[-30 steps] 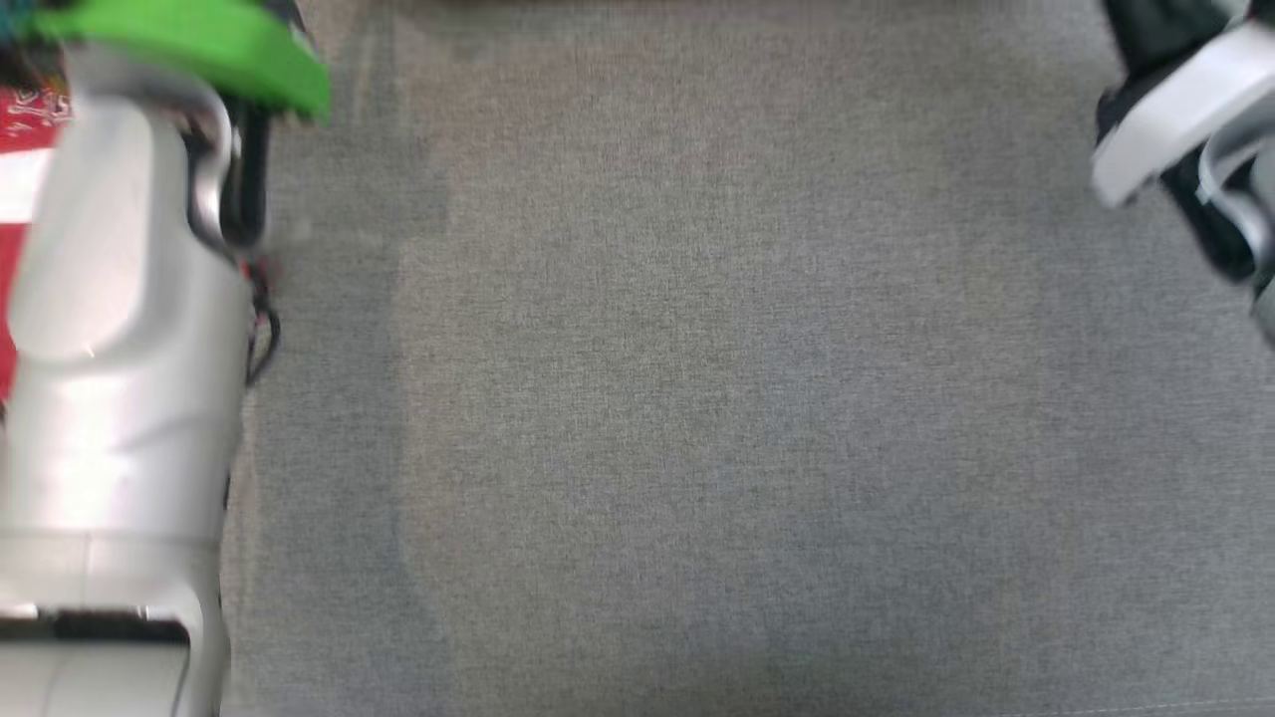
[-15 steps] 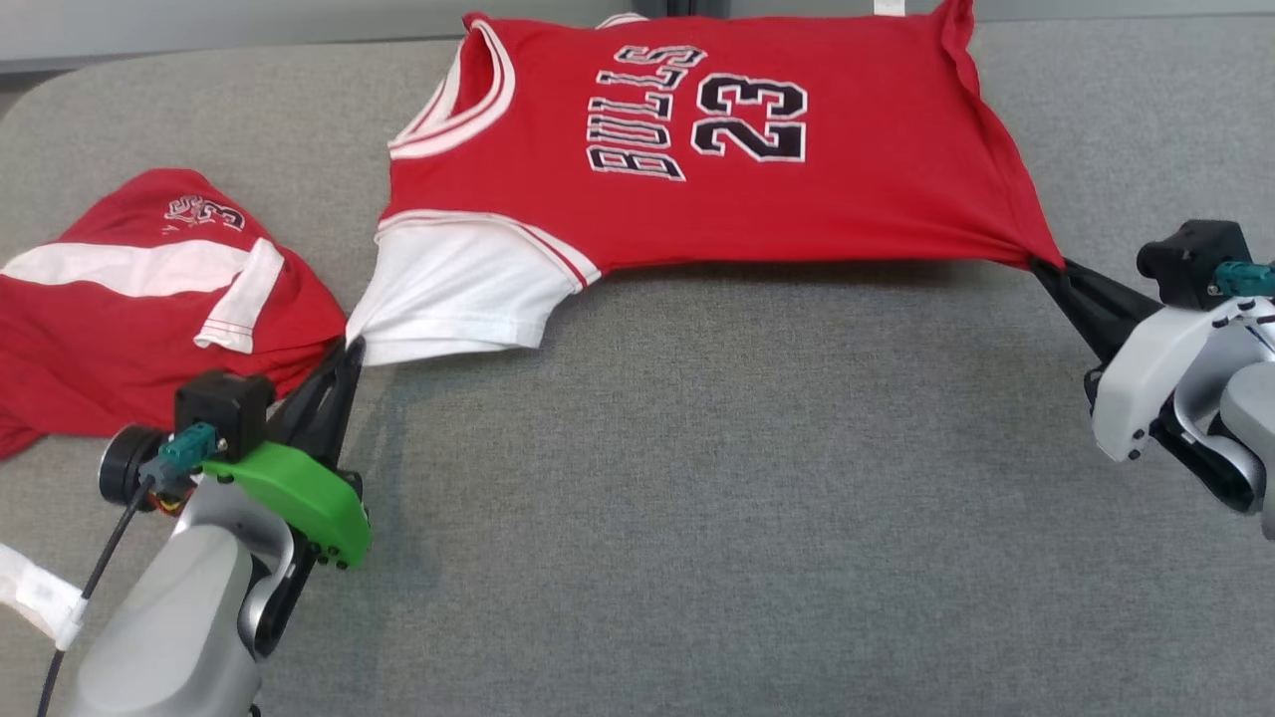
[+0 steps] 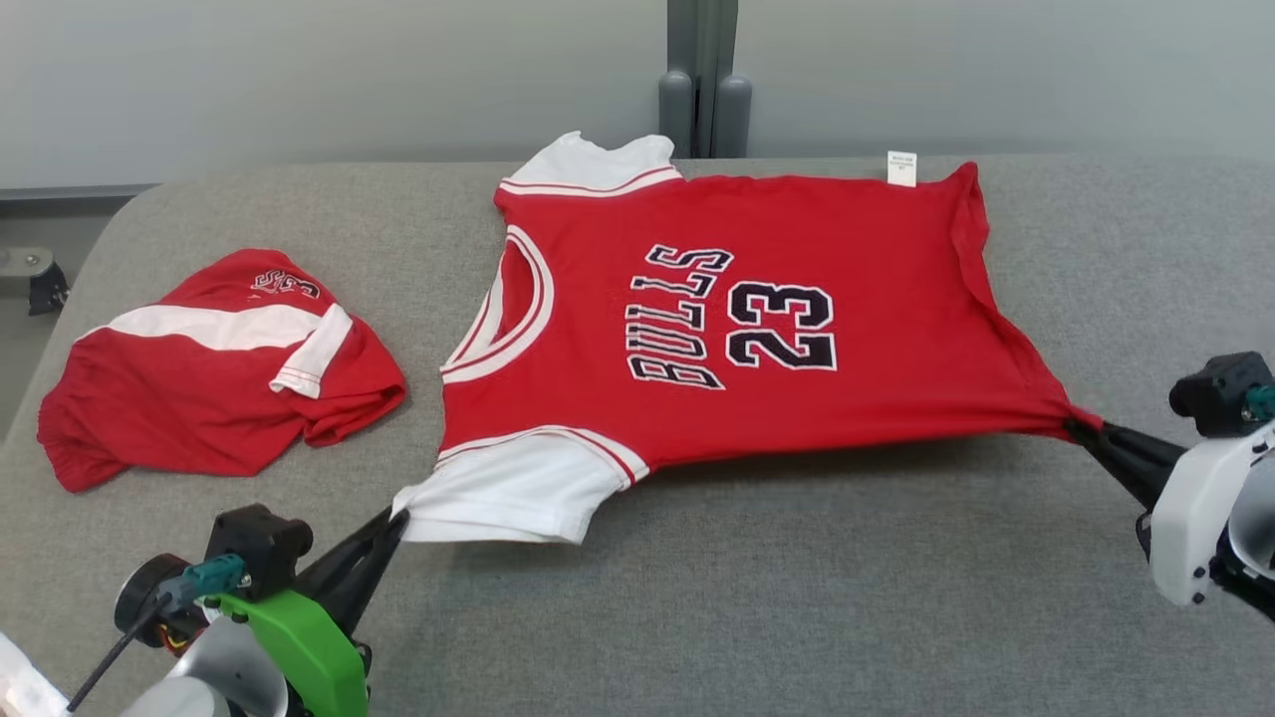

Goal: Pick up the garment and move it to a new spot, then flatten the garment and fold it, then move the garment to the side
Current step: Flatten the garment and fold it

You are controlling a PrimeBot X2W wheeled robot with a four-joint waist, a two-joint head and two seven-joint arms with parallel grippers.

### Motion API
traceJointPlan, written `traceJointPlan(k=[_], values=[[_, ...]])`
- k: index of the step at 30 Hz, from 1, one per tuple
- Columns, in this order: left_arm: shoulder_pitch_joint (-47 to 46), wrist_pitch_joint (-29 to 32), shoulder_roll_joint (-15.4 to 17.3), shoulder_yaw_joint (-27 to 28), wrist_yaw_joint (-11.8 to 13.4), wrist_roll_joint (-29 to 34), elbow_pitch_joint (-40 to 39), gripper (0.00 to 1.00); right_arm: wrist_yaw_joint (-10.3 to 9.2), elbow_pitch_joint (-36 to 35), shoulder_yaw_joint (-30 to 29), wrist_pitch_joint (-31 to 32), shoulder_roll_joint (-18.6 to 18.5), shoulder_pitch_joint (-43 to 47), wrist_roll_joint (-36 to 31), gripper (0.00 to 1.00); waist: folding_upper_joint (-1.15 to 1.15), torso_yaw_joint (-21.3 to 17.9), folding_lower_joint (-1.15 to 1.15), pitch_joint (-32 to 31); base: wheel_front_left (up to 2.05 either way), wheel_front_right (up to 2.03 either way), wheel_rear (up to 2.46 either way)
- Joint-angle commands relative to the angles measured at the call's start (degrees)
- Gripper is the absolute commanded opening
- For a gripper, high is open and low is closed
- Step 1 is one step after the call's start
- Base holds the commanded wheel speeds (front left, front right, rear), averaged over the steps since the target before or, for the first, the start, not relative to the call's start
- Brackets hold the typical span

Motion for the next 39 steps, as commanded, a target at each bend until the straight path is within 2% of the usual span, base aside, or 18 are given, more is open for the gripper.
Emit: traceJointPlan(k=[1,12,15,19,23,28,39], values=[[1.8,0.8,1.2,-0.1,0.7,-0.4,-1.7,0.0,-0.07,-0.9,0.2,0.9,-1.0,1.6,0.9,0.0,0.0,0.1,0.01,-1.7,0.0,0.0,0.0],[10.5,10.0,10.0,-1.5,2.8,-2.6,-15.9,0.0,-0.07,-13.9,0.8,11.1,-7.9,9.1,5.4,0.0,0.0,-1.0,0.01,-3.1,0.0,0.0,0.0],[11.5,10.9,11.5,-0.5,3.8,-3.7,-18.6,0.0,-0.07,-16.0,0.8,12.4,-9.1,9.2,5.5,0.0,0.0,-1.4,0.01,-2.8,0.0,0.0,0.0],[9.8,11.4,12.5,-0.1,4.2,-2.0,-19.9,0.0,-0.07,-16.0,0.8,12.7,-9.3,7.4,5.5,0.0,0.0,-1.9,0.01,-2.0,0.0,0.0,0.0],[6.9,11.2,11.5,0.6,4.5,-1.9,-19.2,0.0,-0.07,-15.2,0.5,13.7,-8.0,5.0,5.6,0.0,0.0,-2.5,0.01,-0.2,0.0,0.0,0.0],[1.0,12.5,11.3,0.0,2.8,1.0,-17.3,0.0,-0.07,-13.8,0.3,15.5,-6.1,1.1,4.7,0.0,0.0,-3.1,0.01,3.4,0.0,0.0,0.0],[-13.5,13.2,6.4,-1.7,0.1,3.0,-7.6,0.0,-0.07,-8.7,-0.1,17.8,-2.1,-6.9,4.9,0.0,0.0,-4.9,0.01,10.5,0.0,0.0,0.0]])
